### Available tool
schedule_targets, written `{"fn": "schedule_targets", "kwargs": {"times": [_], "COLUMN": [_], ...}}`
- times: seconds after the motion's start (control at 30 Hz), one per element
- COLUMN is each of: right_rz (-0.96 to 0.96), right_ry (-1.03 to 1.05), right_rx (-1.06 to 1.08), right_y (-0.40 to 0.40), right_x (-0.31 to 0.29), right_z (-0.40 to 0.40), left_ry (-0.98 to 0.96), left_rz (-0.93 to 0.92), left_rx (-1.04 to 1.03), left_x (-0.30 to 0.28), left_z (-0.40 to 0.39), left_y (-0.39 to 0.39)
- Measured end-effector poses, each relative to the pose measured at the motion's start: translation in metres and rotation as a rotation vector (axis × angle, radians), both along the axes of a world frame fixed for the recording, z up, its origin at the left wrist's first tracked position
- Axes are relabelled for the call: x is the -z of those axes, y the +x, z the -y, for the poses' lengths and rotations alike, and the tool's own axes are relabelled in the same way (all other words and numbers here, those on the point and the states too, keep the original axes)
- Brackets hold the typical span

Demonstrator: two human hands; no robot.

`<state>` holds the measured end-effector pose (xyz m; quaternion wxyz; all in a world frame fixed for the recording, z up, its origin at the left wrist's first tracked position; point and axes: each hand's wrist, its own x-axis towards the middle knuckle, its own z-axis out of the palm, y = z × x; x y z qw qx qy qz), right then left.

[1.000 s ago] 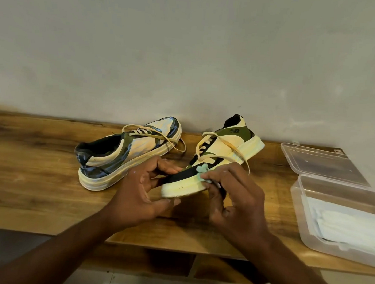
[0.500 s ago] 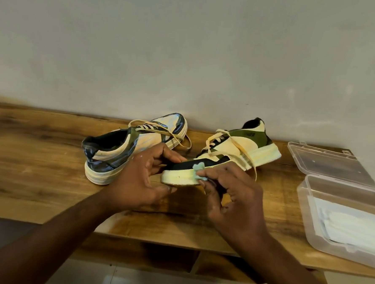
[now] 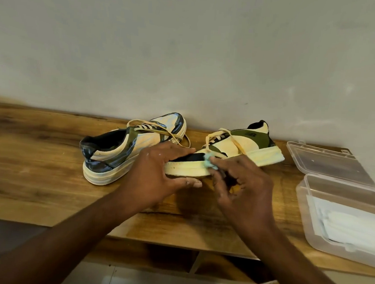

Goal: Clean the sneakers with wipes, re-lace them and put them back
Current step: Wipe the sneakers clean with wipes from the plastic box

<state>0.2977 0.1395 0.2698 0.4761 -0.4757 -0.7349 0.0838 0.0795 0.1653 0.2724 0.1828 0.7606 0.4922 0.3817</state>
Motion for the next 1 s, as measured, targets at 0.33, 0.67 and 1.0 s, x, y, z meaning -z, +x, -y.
{"fn": "schedule_targets", "kwargs": {"times": [0.33, 0.67, 1.0], "right_rz": [-0.196, 0.017, -0.005], "right_ry": [-0.127, -0.061, -0.025], "right_rx": [0.179, 0.11, 0.016], "right_y": [0.015, 0.026, -0.001], "right_x": [0.002, -0.002, -0.004], "right_z": [-0.017, -0.019, -0.004], "left_ry": [-0.041, -0.038, -0.061], "left_rz": [0.103, 0.073, 0.092], "left_rx": [-0.002, -0.017, -0.032], "left_x": [0.0, 0.002, 0.002], "left_z": [0.003, 0.007, 0.004], "left_y": [0.005, 0.007, 0.009]}}
